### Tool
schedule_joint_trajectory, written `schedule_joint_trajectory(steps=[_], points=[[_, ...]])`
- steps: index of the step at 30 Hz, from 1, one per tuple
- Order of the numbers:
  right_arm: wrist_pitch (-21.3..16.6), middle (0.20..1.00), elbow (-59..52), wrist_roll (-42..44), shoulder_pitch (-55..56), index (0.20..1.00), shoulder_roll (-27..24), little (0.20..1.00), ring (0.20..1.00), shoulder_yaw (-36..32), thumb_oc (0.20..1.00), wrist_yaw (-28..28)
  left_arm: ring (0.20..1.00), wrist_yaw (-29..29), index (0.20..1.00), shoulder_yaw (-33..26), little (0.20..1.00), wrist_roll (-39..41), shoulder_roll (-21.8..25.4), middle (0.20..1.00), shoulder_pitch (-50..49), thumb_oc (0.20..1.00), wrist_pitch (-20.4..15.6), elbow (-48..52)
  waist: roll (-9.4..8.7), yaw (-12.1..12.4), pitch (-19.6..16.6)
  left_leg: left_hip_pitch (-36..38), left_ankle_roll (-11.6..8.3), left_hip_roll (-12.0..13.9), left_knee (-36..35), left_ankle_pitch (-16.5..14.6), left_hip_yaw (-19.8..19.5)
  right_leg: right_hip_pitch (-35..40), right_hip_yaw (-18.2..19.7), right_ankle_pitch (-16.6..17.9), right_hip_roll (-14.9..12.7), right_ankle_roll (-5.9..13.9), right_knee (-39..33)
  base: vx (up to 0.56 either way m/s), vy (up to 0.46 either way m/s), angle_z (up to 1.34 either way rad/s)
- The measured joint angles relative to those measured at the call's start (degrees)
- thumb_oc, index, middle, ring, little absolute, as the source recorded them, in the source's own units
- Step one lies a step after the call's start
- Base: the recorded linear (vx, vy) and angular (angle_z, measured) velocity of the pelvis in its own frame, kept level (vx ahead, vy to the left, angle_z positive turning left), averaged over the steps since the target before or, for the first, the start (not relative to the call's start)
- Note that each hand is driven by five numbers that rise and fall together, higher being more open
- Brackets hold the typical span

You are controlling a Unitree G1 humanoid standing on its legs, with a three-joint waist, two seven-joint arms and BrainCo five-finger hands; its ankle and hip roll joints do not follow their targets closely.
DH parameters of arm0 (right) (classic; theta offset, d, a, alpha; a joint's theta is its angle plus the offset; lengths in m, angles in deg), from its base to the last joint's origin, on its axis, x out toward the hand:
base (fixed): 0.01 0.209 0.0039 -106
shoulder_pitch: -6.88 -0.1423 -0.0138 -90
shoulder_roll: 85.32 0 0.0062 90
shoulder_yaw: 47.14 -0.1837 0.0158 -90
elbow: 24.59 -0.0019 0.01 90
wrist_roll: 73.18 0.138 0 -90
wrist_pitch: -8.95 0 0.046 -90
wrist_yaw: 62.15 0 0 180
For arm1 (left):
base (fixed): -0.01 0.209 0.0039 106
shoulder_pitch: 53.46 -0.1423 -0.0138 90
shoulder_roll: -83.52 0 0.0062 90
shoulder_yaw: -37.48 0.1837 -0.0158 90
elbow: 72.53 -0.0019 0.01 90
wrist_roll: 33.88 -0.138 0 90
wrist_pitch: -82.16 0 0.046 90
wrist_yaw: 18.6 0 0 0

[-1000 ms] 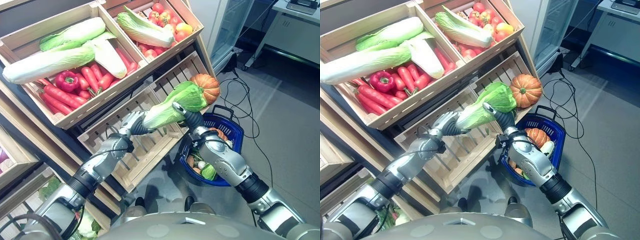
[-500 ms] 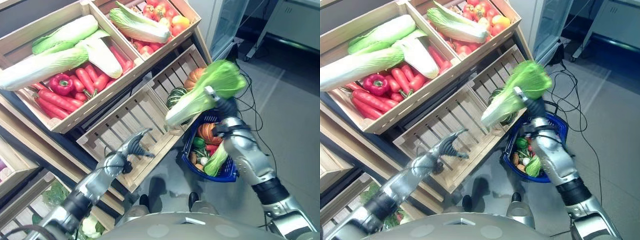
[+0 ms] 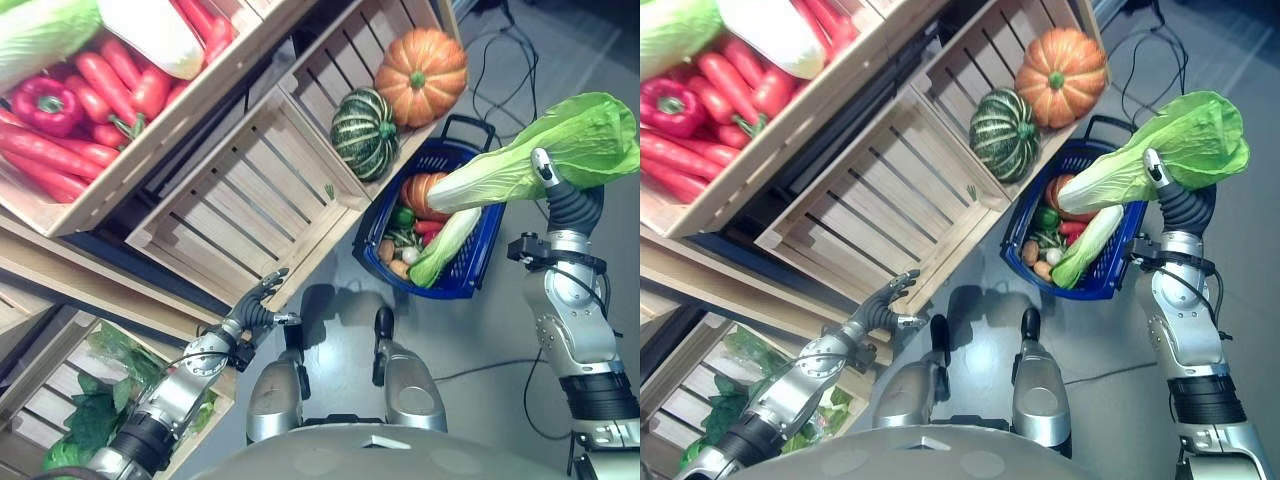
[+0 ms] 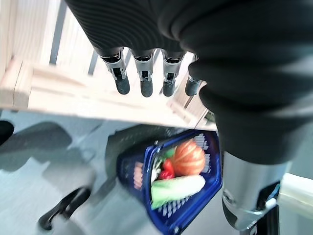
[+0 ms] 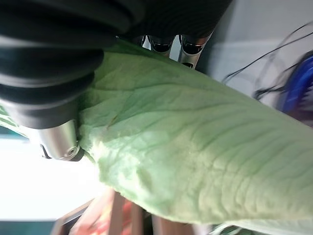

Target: Pick up fruits and vegetables into the basket

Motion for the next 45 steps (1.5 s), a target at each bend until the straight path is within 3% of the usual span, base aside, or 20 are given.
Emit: schedule_joint_trajectory(steps=[9, 17, 26, 34, 41, 42, 43, 45], points=[[1.15, 0.200, 18.70, 0.08, -9.27, 0.200, -0.06, 0.200, 0.200, 1.24, 0.200, 1.47, 1.000, -2.09, 1.000, 4.49, 1.000, 1.75, 0.81, 1.000, 8.31, 1.000, -1.03, -0.27, 4.06, -0.89, 6.22, -4.23, 1.00, -1.98, 1.24, 0.89, 0.07, -6.81, 0.40, -1.59, -2.50, 0.30, 6.64, -0.06, 0.013, 0.01], [5.14, 0.200, 36.64, 4.27, -20.61, 0.200, -1.14, 0.200, 0.200, 4.96, 0.200, 0.90, 1.000, -2.59, 1.000, 9.47, 1.000, 3.97, 2.45, 1.000, 11.74, 1.000, 1.41, -2.10, 4.16, 0.15, 6.17, -8.62, 1.21, -3.87, 3.09, 1.74, -0.04, -14.77, 0.72, -5.66, -5.37, 0.18, 16.62, -0.03, -0.012, 0.09], [8.75, 0.200, 56.45, 6.18, -35.83, 0.200, -4.51, 0.200, 0.200, 7.94, 0.200, -3.43, 1.000, -3.51, 1.000, 14.36, 1.000, 6.19, 4.39, 1.000, 13.19, 1.000, 1.31, -2.48, 4.31, 3.51, 6.08, -16.11, 0.35, -4.48, 6.02, 2.87, 0.23, -24.66, 1.17, -8.26, -6.71, -1.55, 24.71, -0.02, -0.055, 0.06], [9.80, 0.200, 67.29, 7.57, -43.95, 0.200, -6.79, 0.200, 0.200, 8.80, 0.200, -4.17, 1.000, -1.26, 1.000, 17.23, 1.000, 6.21, 4.70, 1.000, 14.13, 1.000, 0.46, -4.17, 4.94, 6.49, 5.66, -23.18, -0.41, -4.36, 8.62, 3.52, -0.77, -32.32, 0.49, -10.13, -7.58, -3.40, 30.41, 0.02, -0.094, 0.12], [9.62, 0.200, 69.12, 8.05, -45.67, 0.200, -7.38, 0.200, 0.200, 8.80, 0.200, -3.88, 1.000, 0.45, 1.000, 18.29, 1.000, 6.13, 4.75, 1.000, 13.51, 1.000, -2.48, -4.38, 5.38, 7.50, 5.36, -25.65, -0.72, -4.46, 9.75, 3.33, -0.87, -35.29, 0.74, -11.25, -7.86, -3.77, 32.65, 0.00, -0.060, 0.03], [10.14, 0.784, 69.23, 8.05, -46.17, 0.784, -7.63, 0.784, 0.784, 8.79, 0.784, -3.86, 1.000, 0.94, 1.000, 18.65, 1.000, 6.12, 4.74, 1.000, 13.47, 1.000, -3.03, -4.39, 5.39, 7.56, 5.36, -26.43, -0.79, -4.44, 10.00, 3.28, -0.95, -36.06, 0.76, -11.30, -7.92, -3.86, 32.94, -0.02, -0.043, 0.04], [10.92, 1.000, 69.83, 8.19, -46.66, 1.000, -7.85, 1.000, 1.000, 8.80, 1.000, -3.96, 1.000, 1.32, 1.000, 18.85, 1.000, 6.05, 4.74, 1.000, 13.48, 1.000, -3.46, -4.55, 5.39, 7.61, 5.36, -26.72, -0.83, -4.46, 10.06, 3.31, -1.01, -36.34, 0.74, -11.27, -7.97, -3.93, 33.14, -0.03, -0.051, 0.05], [12.72, 1.000, 71.23, 9.99, -47.51, 1.000, -8.56, 1.000, 1.000, 8.78, 1.000, -3.74, 1.000, 1.84, 1.000, 19.23, 1.000, 5.97, 4.73, 1.000, 13.48, 1.000, -3.78, -4.60, 5.39, 8.02, 5.35, -26.95, -0.87, -4.54, 10.10, 3.34, -1.17, -36.60, 0.72, -11.26, -8.13, -4.25, 33.39, -0.02, -0.028, 0.04]])
